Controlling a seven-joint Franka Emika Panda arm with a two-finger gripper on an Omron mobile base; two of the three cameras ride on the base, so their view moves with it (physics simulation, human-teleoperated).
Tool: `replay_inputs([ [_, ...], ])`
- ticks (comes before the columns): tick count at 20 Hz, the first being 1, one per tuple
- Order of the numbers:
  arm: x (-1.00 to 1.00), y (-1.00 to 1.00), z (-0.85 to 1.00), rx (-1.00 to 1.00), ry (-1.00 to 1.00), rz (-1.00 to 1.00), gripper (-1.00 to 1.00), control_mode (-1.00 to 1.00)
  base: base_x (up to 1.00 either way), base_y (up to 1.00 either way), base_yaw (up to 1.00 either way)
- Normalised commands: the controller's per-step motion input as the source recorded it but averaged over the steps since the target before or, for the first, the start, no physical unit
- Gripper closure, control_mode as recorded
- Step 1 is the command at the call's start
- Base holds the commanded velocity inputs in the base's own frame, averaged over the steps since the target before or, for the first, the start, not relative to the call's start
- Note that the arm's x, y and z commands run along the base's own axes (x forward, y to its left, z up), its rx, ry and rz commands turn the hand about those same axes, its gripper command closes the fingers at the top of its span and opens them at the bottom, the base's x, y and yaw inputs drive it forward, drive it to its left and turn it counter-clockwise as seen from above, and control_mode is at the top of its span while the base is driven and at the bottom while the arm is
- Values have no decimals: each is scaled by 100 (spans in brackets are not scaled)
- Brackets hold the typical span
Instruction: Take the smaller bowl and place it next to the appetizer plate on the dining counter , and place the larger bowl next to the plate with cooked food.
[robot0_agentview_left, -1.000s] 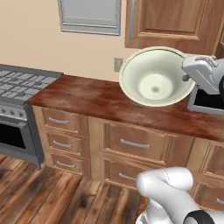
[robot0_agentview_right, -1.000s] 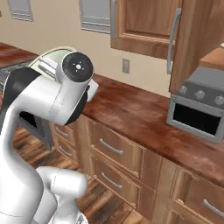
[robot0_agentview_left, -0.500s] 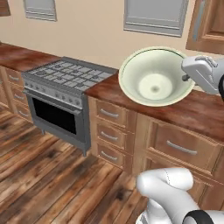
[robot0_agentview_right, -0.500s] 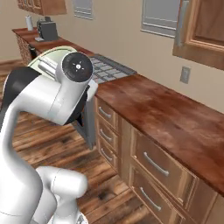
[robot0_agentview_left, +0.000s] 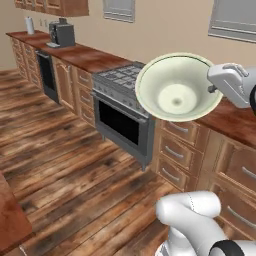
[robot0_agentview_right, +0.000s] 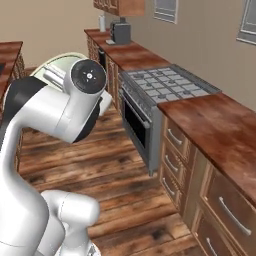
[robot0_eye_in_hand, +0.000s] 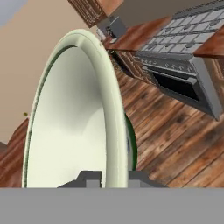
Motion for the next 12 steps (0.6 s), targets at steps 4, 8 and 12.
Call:
replay_inputs([
  [4,0,0,0,0,0,0,100,100,5,42,39],
  [8,0,0,0,0,0,0,100,100,0,38,35],
  [12,0,0,0,0,0,0,100,100,0,94,25],
])
